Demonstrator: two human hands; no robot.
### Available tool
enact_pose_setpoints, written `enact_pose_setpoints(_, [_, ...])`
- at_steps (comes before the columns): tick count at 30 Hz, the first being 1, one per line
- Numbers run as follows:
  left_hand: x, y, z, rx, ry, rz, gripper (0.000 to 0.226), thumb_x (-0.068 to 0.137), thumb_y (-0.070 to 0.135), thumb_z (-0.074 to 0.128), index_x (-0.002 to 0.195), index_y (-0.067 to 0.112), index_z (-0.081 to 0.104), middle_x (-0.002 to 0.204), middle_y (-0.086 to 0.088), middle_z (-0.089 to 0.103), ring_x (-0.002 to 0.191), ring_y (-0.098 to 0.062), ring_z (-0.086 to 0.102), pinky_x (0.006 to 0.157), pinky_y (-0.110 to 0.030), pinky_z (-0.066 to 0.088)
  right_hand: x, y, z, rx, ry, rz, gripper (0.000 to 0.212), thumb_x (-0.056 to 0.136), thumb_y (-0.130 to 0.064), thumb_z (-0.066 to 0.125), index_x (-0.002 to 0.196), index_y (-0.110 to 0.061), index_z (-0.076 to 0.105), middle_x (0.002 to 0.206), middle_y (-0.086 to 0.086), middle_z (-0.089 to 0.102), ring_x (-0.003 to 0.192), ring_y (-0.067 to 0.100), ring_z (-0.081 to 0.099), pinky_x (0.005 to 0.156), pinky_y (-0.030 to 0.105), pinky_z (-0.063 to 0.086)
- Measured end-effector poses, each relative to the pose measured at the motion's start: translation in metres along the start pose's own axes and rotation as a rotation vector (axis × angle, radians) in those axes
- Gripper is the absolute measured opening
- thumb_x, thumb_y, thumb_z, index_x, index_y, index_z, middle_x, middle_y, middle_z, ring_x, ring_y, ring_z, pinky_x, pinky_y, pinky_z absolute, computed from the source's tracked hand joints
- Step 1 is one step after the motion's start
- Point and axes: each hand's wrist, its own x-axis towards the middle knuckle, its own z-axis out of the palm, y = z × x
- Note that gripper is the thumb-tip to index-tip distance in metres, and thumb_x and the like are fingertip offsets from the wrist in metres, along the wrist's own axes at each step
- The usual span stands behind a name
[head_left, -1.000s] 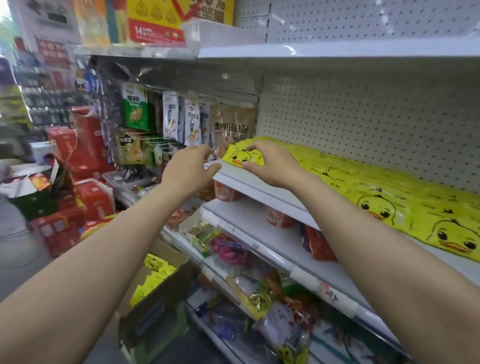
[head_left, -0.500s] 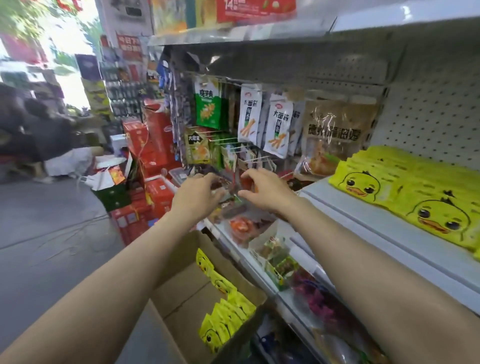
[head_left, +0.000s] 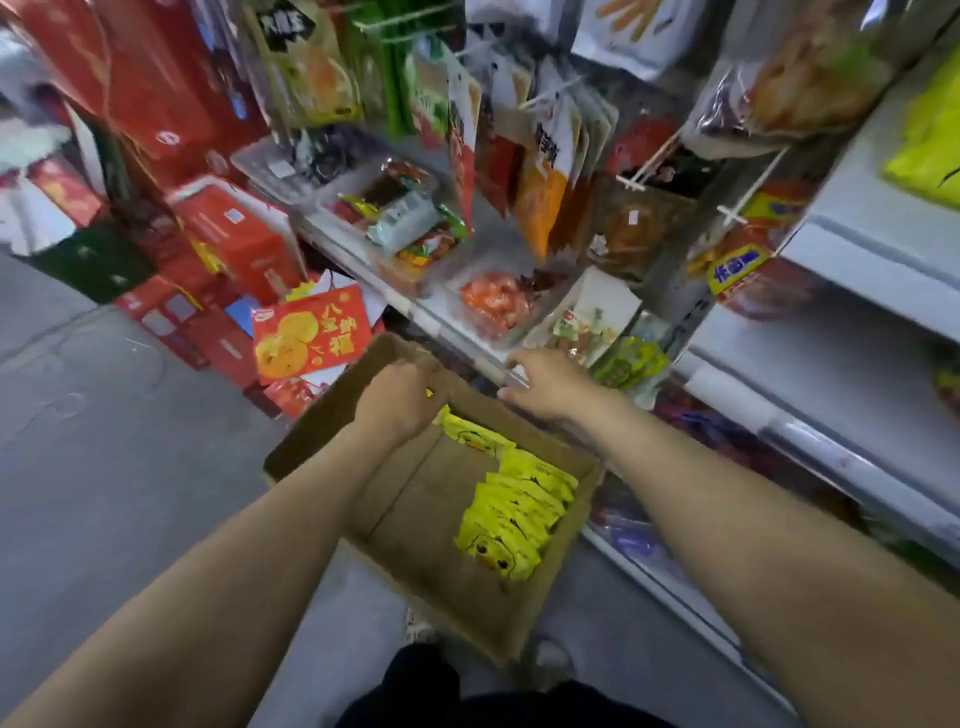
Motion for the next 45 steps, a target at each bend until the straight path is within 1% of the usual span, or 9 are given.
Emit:
enact_pose_setpoints(12, [0.016,-0.07,0.197,-0.2,-0.701,-0.034,0.056,0.083,0.046,0.065,0.128,0.014,0.059,0.125,-0.011,0.063,0.117,-0.03,0.058,0.094,-0.038,0.045,0.018,0.076,0.22,0.222,-0.455,0.452,0.05,0.089,-0.038,0.068,0.131,-0.015,0.054,0.133,0.013,0.057,0.121,0.03,0.054,0.092,0.034,0.044])
enact_pose_setpoints(18, [0.023,-0.094,0.279,-0.31,-0.703,-0.06,0.067,0.076,0.03,0.081,0.135,0.014,0.054,0.131,-0.011,0.059,0.12,-0.029,0.055,0.097,-0.036,0.045,0.036,0.095,0.285,0.279,-0.399,0.536,0.057,0.086,-0.036,0.071,0.134,-0.012,0.051,0.136,0.015,0.053,0.126,0.033,0.05,0.099,0.037,0.043])
enact_pose_setpoints(21, [0.027,-0.093,0.299,-0.339,-0.702,-0.045,0.066,0.072,0.02,0.084,0.128,0.005,0.053,0.115,-0.008,0.062,0.104,-0.024,0.057,0.075,-0.023,0.036,0.04,0.096,0.304,0.24,-0.34,0.547,0.061,0.083,-0.036,0.074,0.133,-0.011,0.048,0.136,0.015,0.049,0.126,0.036,0.048,0.097,0.039,0.042])
enact_pose_setpoints(27, [0.018,-0.103,0.315,-0.293,-0.789,-0.048,0.049,0.066,0.011,0.085,0.103,0.008,0.052,0.098,-0.011,0.058,0.087,-0.025,0.054,0.072,-0.036,0.044,0.041,0.1,0.325,0.348,-0.364,0.565,0.043,0.078,-0.038,0.08,0.113,-0.015,0.069,0.124,0.012,0.054,0.117,0.03,0.052,0.09,0.032,0.044])
enact_pose_setpoints(31, [0.008,-0.115,0.313,-0.308,-0.877,-0.117,0.038,0.069,0.009,0.085,0.1,0.001,0.064,0.091,-0.012,0.062,0.083,-0.025,0.058,0.066,-0.025,0.043,0.035,0.099,0.326,0.57,-0.282,0.617,0.023,0.083,-0.032,0.076,0.093,-0.014,0.066,0.093,0.002,0.058,0.091,0.021,0.056,0.069,0.026,0.031])
enact_pose_setpoints(34, [0.008,-0.119,0.3,-0.323,-0.905,-0.107,0.035,0.072,0.013,0.081,0.101,-0.003,0.069,0.1,-0.021,0.068,0.097,-0.036,0.064,0.085,-0.043,0.05,0.031,0.099,0.315,0.686,-0.213,0.584,0.02,0.091,-0.031,0.068,0.1,-0.015,0.059,0.099,0.0,0.059,0.092,0.015,0.051,0.073,0.026,0.032])
enact_pose_setpoints(38, [0.006,-0.113,0.262,-0.174,-0.868,-0.131,0.021,0.088,0.02,0.068,0.102,0.005,0.068,0.101,-0.016,0.067,0.098,-0.028,0.062,0.076,-0.032,0.045,0.025,0.093,0.278,0.804,-0.086,0.515,0.016,0.094,-0.03,0.064,0.094,-0.017,0.056,0.093,0.004,0.062,0.086,0.02,0.056,0.069,0.03,0.036])
enact_pose_setpoints(42, [0.001,-0.111,0.23,-0.351,-0.728,-0.296,0.025,0.091,0.012,0.062,0.073,0.021,0.048,0.071,-0.005,0.053,0.066,-0.018,0.05,0.055,-0.026,0.035,0.011,0.084,0.236,1.13,-0.029,0.559,0.023,0.093,-0.028,0.066,0.107,-0.009,0.066,0.106,0.007,0.072,0.092,0.018,0.067,0.082,0.033,0.053])
enact_pose_setpoints(45, [0.001,-0.1,0.194,-0.511,-0.668,-0.353,0.023,0.093,0.014,0.061,0.074,0.02,0.048,0.072,-0.003,0.052,0.071,-0.022,0.052,0.061,-0.032,0.043,-0.007,0.075,0.208,1.49,0.007,0.624,0.017,0.096,-0.028,0.061,0.11,-0.019,0.067,0.115,0.007,0.071,0.102,0.022,0.068,0.091,0.044,0.056])
